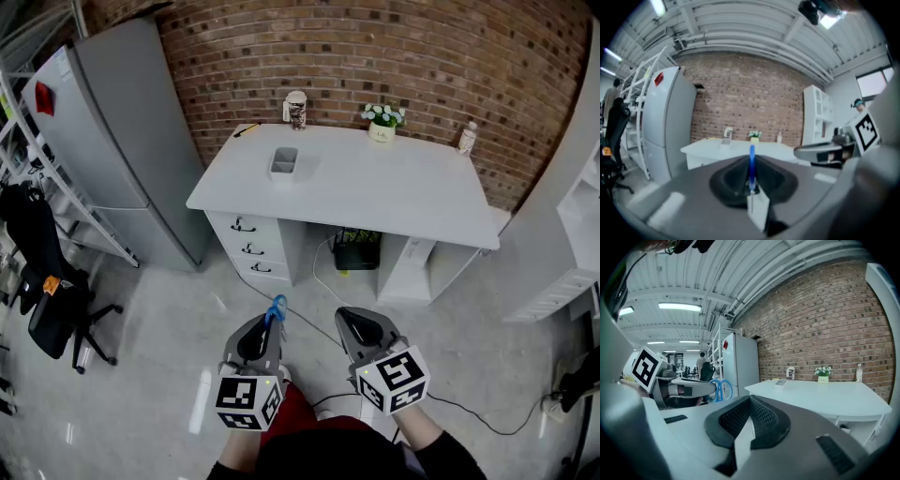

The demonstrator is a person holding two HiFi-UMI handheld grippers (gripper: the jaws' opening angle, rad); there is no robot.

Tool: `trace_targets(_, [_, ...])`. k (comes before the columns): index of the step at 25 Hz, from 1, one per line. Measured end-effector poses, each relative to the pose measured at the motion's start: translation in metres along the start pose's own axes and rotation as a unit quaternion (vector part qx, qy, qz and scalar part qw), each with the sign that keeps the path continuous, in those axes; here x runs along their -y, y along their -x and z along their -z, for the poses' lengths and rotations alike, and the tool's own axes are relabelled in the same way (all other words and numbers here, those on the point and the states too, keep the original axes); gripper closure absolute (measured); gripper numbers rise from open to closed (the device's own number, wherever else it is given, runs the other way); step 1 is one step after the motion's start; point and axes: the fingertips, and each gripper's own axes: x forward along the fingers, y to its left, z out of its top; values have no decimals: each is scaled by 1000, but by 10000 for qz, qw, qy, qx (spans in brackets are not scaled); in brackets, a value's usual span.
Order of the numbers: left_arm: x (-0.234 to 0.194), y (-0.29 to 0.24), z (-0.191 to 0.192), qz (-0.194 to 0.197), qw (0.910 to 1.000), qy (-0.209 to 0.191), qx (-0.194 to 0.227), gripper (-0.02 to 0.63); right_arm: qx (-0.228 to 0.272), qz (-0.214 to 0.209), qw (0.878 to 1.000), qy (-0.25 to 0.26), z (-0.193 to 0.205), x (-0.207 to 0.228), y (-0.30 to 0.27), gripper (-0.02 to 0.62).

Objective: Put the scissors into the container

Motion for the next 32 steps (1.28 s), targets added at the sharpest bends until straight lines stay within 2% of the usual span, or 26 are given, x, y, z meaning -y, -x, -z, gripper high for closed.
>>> trace_targets(8, [6,-3,4,28,10000,28,-51,578,-21,2,10000,-32,2,4,0,588])
trace_targets(18, [-11,-17,7,-15,9999,85,-109,578,-14,-313,9993,-207,5,1,-23,587])
trace_targets(32, [-62,-74,-2,148,9997,124,-173,578,-52,-48,9994,-353,-3,29,-86,586])
